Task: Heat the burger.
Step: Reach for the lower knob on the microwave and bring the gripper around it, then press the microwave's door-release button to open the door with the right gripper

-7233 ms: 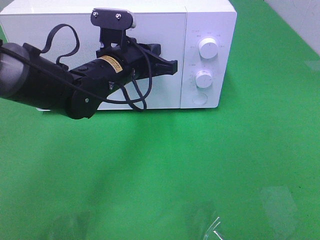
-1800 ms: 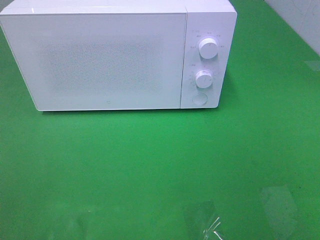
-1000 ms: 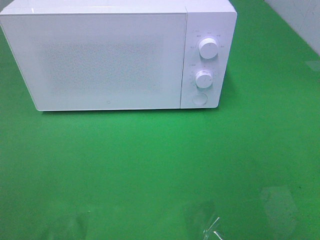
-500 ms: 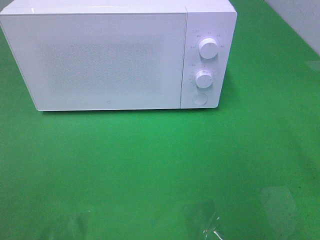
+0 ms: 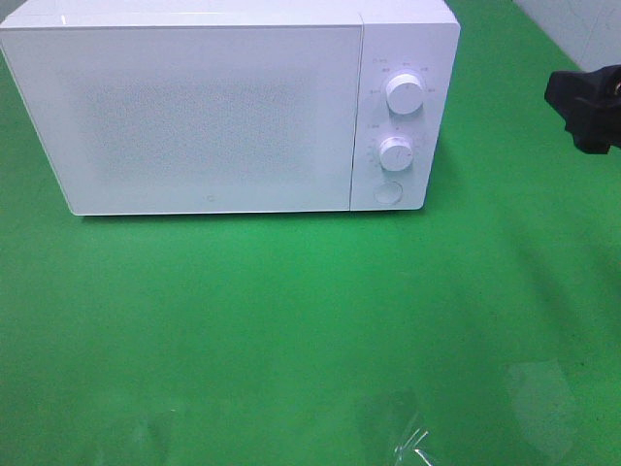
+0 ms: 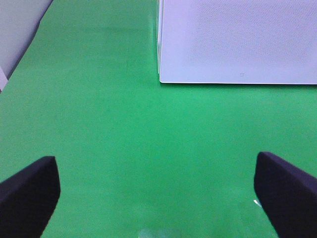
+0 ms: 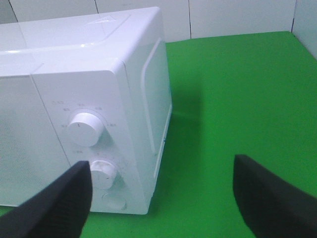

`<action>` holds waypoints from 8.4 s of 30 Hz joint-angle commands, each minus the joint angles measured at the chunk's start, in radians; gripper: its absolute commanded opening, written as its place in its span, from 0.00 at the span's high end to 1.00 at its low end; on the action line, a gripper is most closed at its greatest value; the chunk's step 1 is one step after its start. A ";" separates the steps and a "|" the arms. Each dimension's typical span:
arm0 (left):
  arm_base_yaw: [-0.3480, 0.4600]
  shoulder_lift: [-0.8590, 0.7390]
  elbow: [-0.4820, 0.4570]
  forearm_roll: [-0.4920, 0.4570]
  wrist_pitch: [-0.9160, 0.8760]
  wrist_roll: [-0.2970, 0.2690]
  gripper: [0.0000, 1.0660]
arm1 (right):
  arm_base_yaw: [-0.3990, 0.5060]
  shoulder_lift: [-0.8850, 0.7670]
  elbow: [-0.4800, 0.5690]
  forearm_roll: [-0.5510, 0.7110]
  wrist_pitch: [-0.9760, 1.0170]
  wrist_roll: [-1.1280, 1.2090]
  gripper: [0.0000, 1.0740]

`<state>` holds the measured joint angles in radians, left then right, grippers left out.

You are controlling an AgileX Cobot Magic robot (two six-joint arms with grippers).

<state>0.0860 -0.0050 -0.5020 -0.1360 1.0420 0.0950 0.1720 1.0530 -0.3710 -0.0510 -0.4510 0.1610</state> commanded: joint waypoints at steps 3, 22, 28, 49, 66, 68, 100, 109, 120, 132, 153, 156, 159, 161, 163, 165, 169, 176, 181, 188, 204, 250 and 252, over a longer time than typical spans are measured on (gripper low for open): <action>0.003 -0.010 0.003 -0.006 -0.001 -0.006 0.06 | 0.000 0.051 0.039 0.092 -0.112 -0.138 0.30; 0.003 -0.010 0.003 -0.006 -0.001 -0.006 0.06 | 0.559 0.446 0.066 0.853 -0.671 -0.533 0.30; 0.003 -0.010 0.003 -0.006 -0.001 -0.006 0.06 | 0.669 0.535 0.006 0.929 -0.718 -0.530 0.30; 0.003 -0.010 0.003 -0.006 -0.001 -0.006 0.06 | 0.654 0.817 -0.248 0.947 -0.710 -0.491 0.30; 0.003 -0.010 0.003 -0.006 -0.001 -0.006 0.06 | 0.522 0.961 -0.418 0.840 -0.618 -0.477 0.30; 0.003 -0.010 0.003 -0.006 -0.001 -0.005 0.06 | 0.512 0.972 -0.431 0.830 -0.615 -0.470 0.30; 0.003 -0.010 0.003 -0.006 -0.001 -0.003 0.06 | 0.461 1.009 -0.515 0.783 -0.631 -0.482 0.30; 0.003 -0.010 0.003 -0.005 -0.001 -0.003 0.06 | 0.461 0.998 -0.515 0.784 -0.640 -0.503 0.30; 0.003 -0.010 0.003 -0.005 -0.001 -0.003 0.06 | 0.461 0.998 -0.515 0.784 -0.642 -0.503 0.55; 0.003 -0.010 0.003 -0.005 -0.001 -0.003 0.06 | 0.461 0.998 -0.515 0.761 -0.644 -0.502 1.00; 0.003 -0.010 0.003 -0.005 -0.001 -0.003 0.06 | 0.461 0.998 -0.515 0.606 -0.634 -0.021 1.00; 0.003 -0.010 0.003 -0.005 -0.001 -0.003 0.06 | 0.461 0.998 -0.515 0.542 -0.638 0.148 1.00; 0.003 -0.010 0.003 -0.005 -0.001 -0.003 0.06 | 0.461 0.998 -0.515 0.486 -0.640 0.352 1.00; 0.003 -0.010 0.003 -0.005 -0.001 -0.003 0.06 | 0.461 0.998 -0.515 0.475 -0.642 0.405 1.00; 0.003 -0.010 0.003 -0.005 -0.001 -0.003 0.06 | 0.461 0.998 -0.515 0.467 -0.643 0.496 1.00; 0.003 -0.010 0.003 -0.005 -0.001 -0.003 0.06 | 0.461 0.998 -0.515 0.458 -0.644 0.586 1.00; 0.003 -0.010 0.003 -0.005 -0.001 -0.003 0.06 | 0.461 0.998 -0.515 0.454 -0.659 0.730 1.00; 0.003 -0.010 0.003 -0.005 -0.001 -0.003 0.06 | 0.461 0.998 -0.515 0.493 -0.681 1.115 1.00; 0.003 -0.010 0.003 -0.005 -0.001 -0.003 0.06 | 0.461 0.998 -0.515 0.535 -0.681 1.250 1.00; 0.003 -0.010 0.003 -0.005 -0.001 -0.003 0.06 | 0.461 0.998 -0.515 0.545 -0.680 1.320 1.00; 0.003 -0.010 0.003 -0.005 -0.001 -0.003 0.06 | 0.461 0.998 -0.515 0.576 -0.680 1.317 0.95; 0.003 -0.010 0.003 -0.005 -0.001 -0.003 0.06 | 0.481 0.567 -0.200 0.528 -0.098 0.431 0.42; 0.003 -0.010 0.003 -0.005 -0.001 -0.003 0.06 | 0.481 0.530 -0.200 0.530 -0.041 0.300 0.42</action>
<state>0.0860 -0.0050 -0.5020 -0.1360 1.0420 0.0950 0.6510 1.6000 -0.5710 0.4910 -0.5230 0.5400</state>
